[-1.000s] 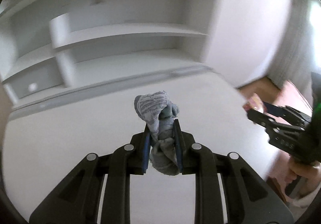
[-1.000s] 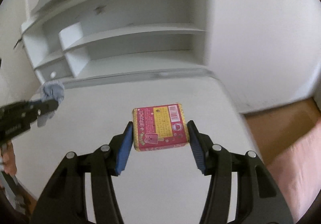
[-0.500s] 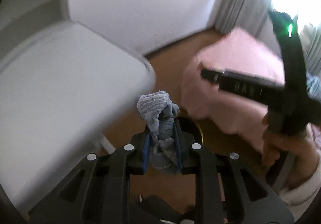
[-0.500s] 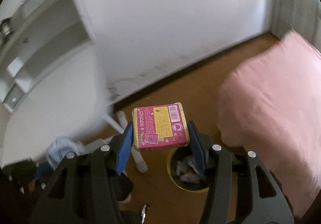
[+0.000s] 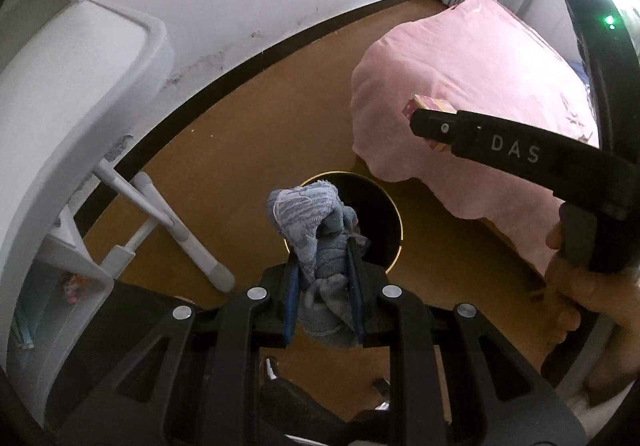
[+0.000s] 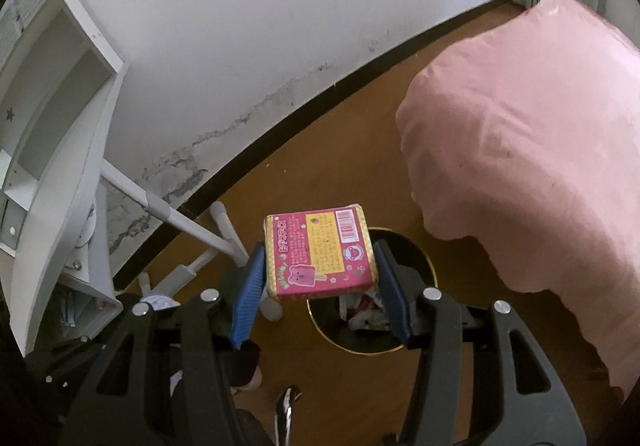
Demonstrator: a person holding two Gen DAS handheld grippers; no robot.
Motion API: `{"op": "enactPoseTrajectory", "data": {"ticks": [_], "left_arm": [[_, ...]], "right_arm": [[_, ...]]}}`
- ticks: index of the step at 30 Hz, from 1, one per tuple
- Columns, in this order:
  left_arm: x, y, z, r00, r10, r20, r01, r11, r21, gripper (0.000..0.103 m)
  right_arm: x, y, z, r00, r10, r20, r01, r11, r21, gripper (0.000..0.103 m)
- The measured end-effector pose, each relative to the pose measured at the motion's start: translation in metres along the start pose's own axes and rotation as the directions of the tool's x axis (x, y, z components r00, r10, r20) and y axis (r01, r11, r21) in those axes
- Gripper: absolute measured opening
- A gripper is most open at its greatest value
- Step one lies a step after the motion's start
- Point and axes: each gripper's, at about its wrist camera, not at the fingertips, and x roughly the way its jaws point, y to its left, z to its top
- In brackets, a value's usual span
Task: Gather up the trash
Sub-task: 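Carry the grey cloth and pink snack box over the bin with both tools, then open both tools over the bin, dropping the cloth and snack box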
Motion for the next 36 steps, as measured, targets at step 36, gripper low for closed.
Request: {"op": "enactPoseTrajectory", "data": {"ticks": [36], "left_arm": [[0.204, -0.006, 0.017, 0.946, -0.121, -0.301, 0.128, 0.992, 0.003, 0.021]], "right_arm": [[0.171, -0.050, -0.022, 0.909, -0.166, -0.383, 0.185, 0.983, 0.012, 0.053]]}}
